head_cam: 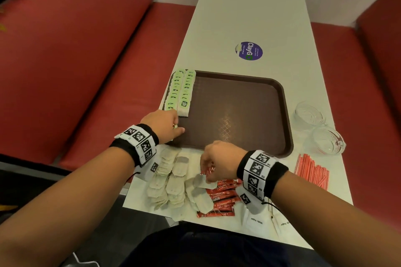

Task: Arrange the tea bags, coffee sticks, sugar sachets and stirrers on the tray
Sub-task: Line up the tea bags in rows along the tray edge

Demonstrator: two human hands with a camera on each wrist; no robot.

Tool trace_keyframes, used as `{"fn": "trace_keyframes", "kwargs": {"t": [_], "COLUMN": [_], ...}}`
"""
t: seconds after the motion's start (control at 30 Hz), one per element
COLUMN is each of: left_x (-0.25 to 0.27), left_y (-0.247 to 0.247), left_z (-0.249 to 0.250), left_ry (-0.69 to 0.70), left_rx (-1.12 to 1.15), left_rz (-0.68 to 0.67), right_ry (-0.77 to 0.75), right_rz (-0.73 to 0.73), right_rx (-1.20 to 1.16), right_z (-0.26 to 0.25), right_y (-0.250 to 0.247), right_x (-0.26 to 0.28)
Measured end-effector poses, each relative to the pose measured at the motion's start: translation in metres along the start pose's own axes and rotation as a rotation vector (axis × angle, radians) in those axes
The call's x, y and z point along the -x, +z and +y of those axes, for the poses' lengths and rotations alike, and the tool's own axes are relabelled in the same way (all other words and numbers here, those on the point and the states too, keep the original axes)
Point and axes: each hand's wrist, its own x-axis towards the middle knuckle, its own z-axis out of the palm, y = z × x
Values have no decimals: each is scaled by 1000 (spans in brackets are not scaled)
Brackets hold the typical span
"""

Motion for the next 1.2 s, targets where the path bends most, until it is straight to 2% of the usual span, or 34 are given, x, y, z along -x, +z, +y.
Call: {"fn": "trace_keyframes", "kwargs": {"t": [0.13,0.27,0.4,0.57,0.7,0.93,1.03,1.2], "left_x": [33,55,66,70,67,60,53,43], "left_y": [8,29,39,41,39,14,2,-12], "left_z": [7,4,0,-3,-3,0,1,0], "left_ry": [314,419,439,410,401,349,335,336], "left_rx": [50,-130,-206,-154,-59,166,173,199], "left_rz": [-145,-249,-207,-137,-74,77,134,152], "right_ry": [-24,-56,-78,-26,8,52,75,101], "right_rz": [-56,-73,-78,-43,38,205,281,260], "right_rx": [160,267,309,233,130,-148,-253,-219], "right_z": [-10,-14,-12,-11,-10,-5,-1,3], "right_y": [18,26,27,26,21,0,-6,-17], "right_x": [3,4,5,3,2,2,-1,-10]}}
